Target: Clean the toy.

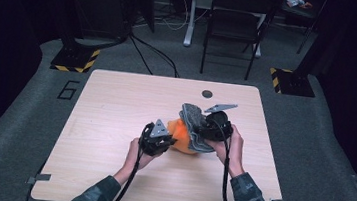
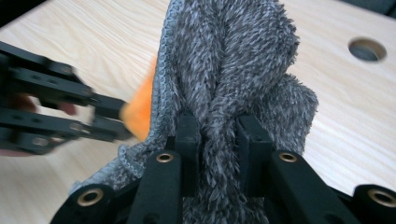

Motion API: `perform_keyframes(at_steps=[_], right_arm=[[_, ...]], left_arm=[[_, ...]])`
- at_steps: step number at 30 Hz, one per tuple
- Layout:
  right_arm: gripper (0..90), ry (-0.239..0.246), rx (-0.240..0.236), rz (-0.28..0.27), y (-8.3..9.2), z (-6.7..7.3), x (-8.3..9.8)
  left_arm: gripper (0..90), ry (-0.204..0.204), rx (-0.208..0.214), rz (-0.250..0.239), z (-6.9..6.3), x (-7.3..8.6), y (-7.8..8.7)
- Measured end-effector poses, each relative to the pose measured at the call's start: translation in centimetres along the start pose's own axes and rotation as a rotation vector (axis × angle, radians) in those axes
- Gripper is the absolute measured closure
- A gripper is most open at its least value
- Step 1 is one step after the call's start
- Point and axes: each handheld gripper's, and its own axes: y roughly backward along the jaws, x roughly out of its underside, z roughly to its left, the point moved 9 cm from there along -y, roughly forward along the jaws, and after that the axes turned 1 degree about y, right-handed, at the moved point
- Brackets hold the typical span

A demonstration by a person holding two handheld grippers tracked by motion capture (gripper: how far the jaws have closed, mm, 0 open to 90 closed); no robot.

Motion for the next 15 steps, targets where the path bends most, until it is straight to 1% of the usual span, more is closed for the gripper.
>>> perform_keyframes(at_steps=[1, 2, 3, 4, 5, 6, 7, 8, 9, 10, 11, 12, 13, 14, 15], right_arm=[[73.5, 0.005, -0.008, -0.015, 0.1, 0.4, -0.3], [73.4, 0.017, -0.012, -0.017, 0.2, 0.7, -0.4], [73.4, 0.018, -0.017, -0.018, 0.3, 1.1, -0.5], [73.4, 0.029, -0.024, -0.021, 0.1, 1.4, -0.5], [73.4, 0.029, -0.025, -0.010, -0.2, 1.6, -0.4], [73.4, 0.041, -0.017, 0.004, -0.5, 1.6, -0.2], [73.4, 0.050, -0.004, 0.012, -0.9, 1.5, 0.0], [73.4, 0.040, 0.008, 0.019, -1.2, 1.5, 0.2], [73.4, 0.051, 0.011, 0.020, -1.4, 1.2, 0.3], [73.4, 0.042, 0.003, 0.025, -1.4, 1.1, 0.5], [73.4, 0.033, 0.008, 0.024, -1.5, 0.9, 0.5], [73.4, 0.026, 0.027, 0.029, -1.5, 0.7, 0.5], [73.4, 0.034, 0.032, 0.035, -1.5, 0.3, 0.7], [73.4, 0.019, 0.030, 0.043, -1.6, 0.1, 0.9], [73.3, 0.015, 0.029, 0.051, -1.6, -0.3, 1.1]], left_arm=[[80.8, 0.000, -0.002, -0.005, -0.1, 0.0, 0.0], [80.8, 0.000, 0.004, -0.003, -0.2, 0.0, 0.0], [80.8, -0.004, 0.000, -0.009, -0.3, -0.1, -0.1], [80.8, -0.013, 0.002, -0.002, -0.3, -0.1, -0.1], [80.8, -0.013, 0.000, -0.003, -0.3, -0.1, -0.1], [80.8, -0.012, 0.001, 0.002, -0.4, 0.0, -0.1], [80.8, -0.018, -0.009, 0.002, -0.2, 0.1, -0.2], [80.8, -0.011, -0.002, 0.003, -0.2, 0.2, -0.3], [80.8, -0.010, -0.003, 0.005, -0.1, 0.3, -0.3], [80.8, -0.009, 0.000, 0.006, 0.0, 0.3, -0.3], [80.7, -0.006, -0.002, 0.003, 0.0, 0.3, -0.3], [80.7, -0.006, -0.004, 0.002, 0.1, 0.3, -0.4], [80.7, 0.000, -0.003, 0.001, 0.2, 0.4, -0.4], [80.7, 0.003, 0.005, 0.007, 0.2, 0.5, -0.4], [80.7, 0.003, 0.006, 0.009, 0.2, 0.5, -0.4]])
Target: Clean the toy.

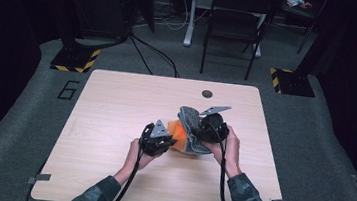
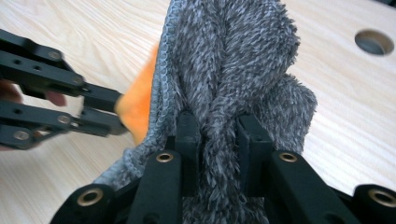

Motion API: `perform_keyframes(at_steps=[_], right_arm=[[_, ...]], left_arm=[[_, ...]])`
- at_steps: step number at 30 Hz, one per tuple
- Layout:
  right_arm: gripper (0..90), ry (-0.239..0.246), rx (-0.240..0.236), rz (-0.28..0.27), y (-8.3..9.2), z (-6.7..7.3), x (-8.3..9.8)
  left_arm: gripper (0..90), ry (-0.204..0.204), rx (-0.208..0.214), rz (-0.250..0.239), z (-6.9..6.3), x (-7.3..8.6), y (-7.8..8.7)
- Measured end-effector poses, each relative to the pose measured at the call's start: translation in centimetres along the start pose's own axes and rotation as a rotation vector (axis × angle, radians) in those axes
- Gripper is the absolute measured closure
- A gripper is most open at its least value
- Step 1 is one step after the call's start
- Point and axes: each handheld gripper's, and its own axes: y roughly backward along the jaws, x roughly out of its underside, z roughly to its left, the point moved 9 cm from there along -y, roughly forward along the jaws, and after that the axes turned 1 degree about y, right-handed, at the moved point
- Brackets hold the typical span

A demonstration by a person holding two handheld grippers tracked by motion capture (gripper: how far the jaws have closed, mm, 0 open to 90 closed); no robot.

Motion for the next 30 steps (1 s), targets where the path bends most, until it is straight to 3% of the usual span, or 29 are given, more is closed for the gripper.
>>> perform_keyframes(at_steps=[3, 11, 24, 26, 30], right_arm=[[73.3, -0.031, -0.008, 0.017, -0.3, -0.8, 0.5], [73.3, -0.060, 0.050, 0.076, -0.8, -3.0, 1.9], [73.3, -0.164, 0.076, 0.161, -2.5, -5.2, 4.5], [73.3, -0.146, 0.091, 0.176, -2.9, -5.7, 5.0], [73.3, -0.155, 0.108, 0.214, -3.8, -6.2, 6.0]], left_arm=[[80.6, 0.005, 0.001, -0.001, 0.2, 0.1, 0.0], [80.5, 0.013, -0.002, -0.008, 0.4, 0.2, -0.1], [80.4, 0.008, 0.007, -0.011, 0.3, 0.2, -0.1], [80.3, 0.009, 0.006, -0.010, 0.4, 0.2, -0.1], [80.3, 0.006, 0.008, -0.011, 0.4, 0.2, -0.1]])
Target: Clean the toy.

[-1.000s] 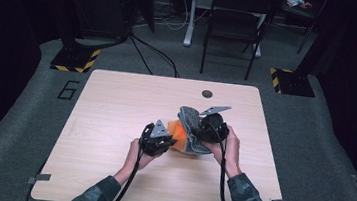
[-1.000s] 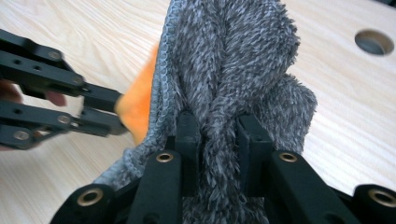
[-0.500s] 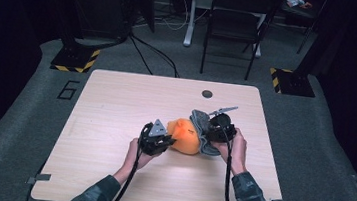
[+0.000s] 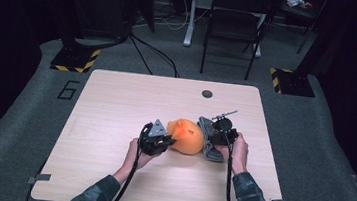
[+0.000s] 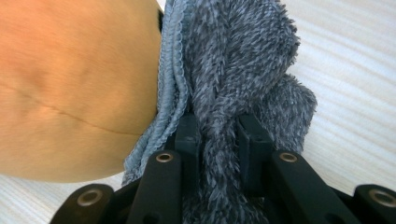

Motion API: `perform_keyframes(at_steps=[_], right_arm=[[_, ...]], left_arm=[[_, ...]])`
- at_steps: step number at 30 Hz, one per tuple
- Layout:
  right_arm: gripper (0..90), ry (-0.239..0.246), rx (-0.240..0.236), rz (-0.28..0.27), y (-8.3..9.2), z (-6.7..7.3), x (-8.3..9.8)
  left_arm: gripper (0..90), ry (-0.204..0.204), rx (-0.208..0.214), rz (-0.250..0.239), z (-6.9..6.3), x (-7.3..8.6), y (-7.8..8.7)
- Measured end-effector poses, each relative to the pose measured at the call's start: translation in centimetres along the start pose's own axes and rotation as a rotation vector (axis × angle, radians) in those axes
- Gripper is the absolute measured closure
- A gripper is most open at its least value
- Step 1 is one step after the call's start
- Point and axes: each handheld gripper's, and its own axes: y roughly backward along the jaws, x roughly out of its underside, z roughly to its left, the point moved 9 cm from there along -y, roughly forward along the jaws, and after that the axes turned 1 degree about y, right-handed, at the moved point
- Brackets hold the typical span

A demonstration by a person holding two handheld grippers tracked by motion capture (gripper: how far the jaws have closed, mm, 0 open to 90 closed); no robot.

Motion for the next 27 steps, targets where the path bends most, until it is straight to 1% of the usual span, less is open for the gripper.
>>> perform_keyframes(at_steps=[3, 4, 5, 7, 8, 11, 14, 16, 17, 19, 20, 21, 22, 23, 25, 26, 27], right_arm=[[73.3, -0.004, -0.002, -0.003, 0.1, -0.1, -0.1], [73.4, 0.001, 0.007, -0.006, 0.3, -0.2, -0.2], [73.4, 0.010, 0.004, -0.011, 0.6, -0.2, -0.3], [73.5, 0.014, 0.009, -0.033, 1.4, -0.2, -0.8], [73.5, 0.012, 0.015, -0.042, 2.0, -0.1, -1.0], [73.5, 0.030, 0.004, -0.097, 3.7, 0.4, -1.9], [73.5, 0.036, -0.050, -0.155, 5.3, 1.7, -2.9], [73.5, 0.052, -0.075, -0.185, 6.1, 2.8, -3.5], [73.5, 0.073, -0.078, -0.193, 6.4, 3.3, -3.6], [73.5, 0.097, -0.102, -0.208, 6.8, 4.5, -4.0], [73.5, 0.120, -0.109, -0.215, 6.9, 5.0, -4.1], [73.4, 0.126, -0.110, -0.221, 7.1, 5.6, -4.2], [73.4, 0.141, -0.121, -0.235, 7.1, 6.0, -4.4], [73.4, 0.157, -0.135, -0.235, 7.1, 6.4, -4.4], [73.4, 0.165, -0.138, -0.233, 6.9, 6.8, -4.4], [73.4, 0.175, -0.138, -0.222, 6.6, 6.9, -4.2], [73.4, 0.173, -0.134, -0.210, 6.4, 7.0, -4.1]], left_arm=[[80.3, 0.001, -0.001, -0.002, 0.0, 0.0, 0.0], [80.3, -0.001, -0.003, 0.000, 0.1, 0.0, 0.0], [80.3, -0.001, -0.002, -0.002, 0.1, 0.0, 0.1], [80.3, 0.003, 0.007, 0.002, 0.1, 0.0, 0.1], [80.3, 0.003, 0.005, 0.000, 0.1, 0.0, 0.1], [80.3, -0.002, 0.002, -0.004, 0.0, 0.0, 0.1], [80.3, -0.008, 0.001, -0.003, -0.1, -0.1, 0.1], [80.2, -0.009, 0.004, -0.004, -0.1, -0.1, 0.1], [80.3, -0.009, 0.004, -0.006, -0.1, -0.1, 0.0], [80.2, -0.011, 0.007, 0.000, -0.2, -0.1, 0.1], [80.2, -0.012, 0.009, 0.000, -0.2, -0.1, 0.1], [80.2, -0.012, 0.008, -0.002, -0.2, -0.1, 0.1], [80.2, -0.013, 0.008, 0.001, -0.2, 0.0, 0.1], [80.2, -0.013, 0.008, -0.002, -0.2, -0.1, 0.1], [80.3, -0.015, -0.001, -0.008, -0.2, -0.1, 0.0], [80.3, -0.015, -0.003, -0.005, -0.2, -0.1, 0.1], [80.3, -0.015, -0.002, -0.005, -0.1, -0.1, 0.0]])
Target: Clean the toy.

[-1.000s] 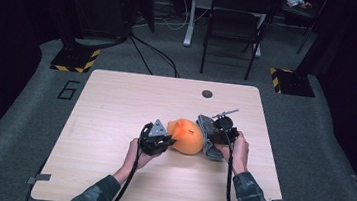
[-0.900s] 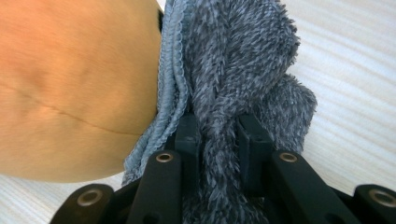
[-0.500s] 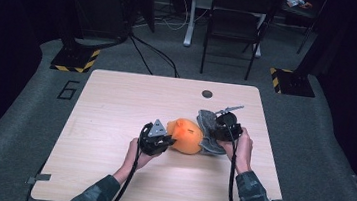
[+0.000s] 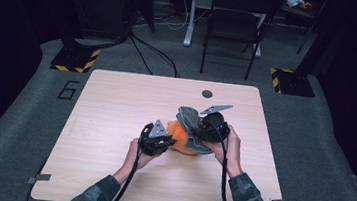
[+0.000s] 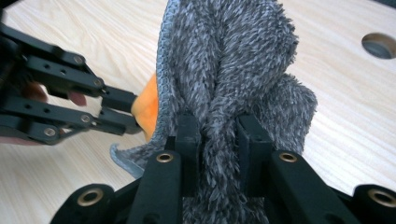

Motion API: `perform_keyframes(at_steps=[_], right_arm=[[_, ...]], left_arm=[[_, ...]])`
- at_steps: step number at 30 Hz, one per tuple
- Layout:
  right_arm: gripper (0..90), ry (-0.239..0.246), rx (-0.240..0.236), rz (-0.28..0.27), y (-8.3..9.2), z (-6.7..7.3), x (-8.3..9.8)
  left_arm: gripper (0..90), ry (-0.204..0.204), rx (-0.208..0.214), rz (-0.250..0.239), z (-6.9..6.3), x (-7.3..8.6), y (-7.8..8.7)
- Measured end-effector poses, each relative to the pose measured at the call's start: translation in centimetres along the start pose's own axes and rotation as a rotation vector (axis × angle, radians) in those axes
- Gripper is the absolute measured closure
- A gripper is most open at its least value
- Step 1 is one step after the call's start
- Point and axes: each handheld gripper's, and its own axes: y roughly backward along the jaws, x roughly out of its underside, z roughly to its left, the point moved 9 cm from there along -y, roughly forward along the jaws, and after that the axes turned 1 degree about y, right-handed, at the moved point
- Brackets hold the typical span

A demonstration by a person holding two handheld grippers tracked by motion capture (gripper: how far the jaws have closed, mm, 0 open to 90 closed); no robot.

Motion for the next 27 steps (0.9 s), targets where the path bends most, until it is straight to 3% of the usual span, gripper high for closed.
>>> perform_keyframes(at_steps=[7, 22, 27], right_arm=[[73.4, -0.021, 0.051, 0.043, -0.6, -1.6, 1.0], [73.3, -0.114, 0.070, 0.127, -1.8, -4.8, 3.5], [73.3, -0.127, 0.105, 0.172, -2.7, -6.0, 4.8]], left_arm=[[80.3, -0.005, 0.001, -0.004, -0.1, 0.0, -0.1], [80.2, -0.003, -0.001, -0.008, 0.0, 0.0, -0.1], [80.1, -0.002, -0.001, -0.006, 0.0, 0.0, -0.1]])
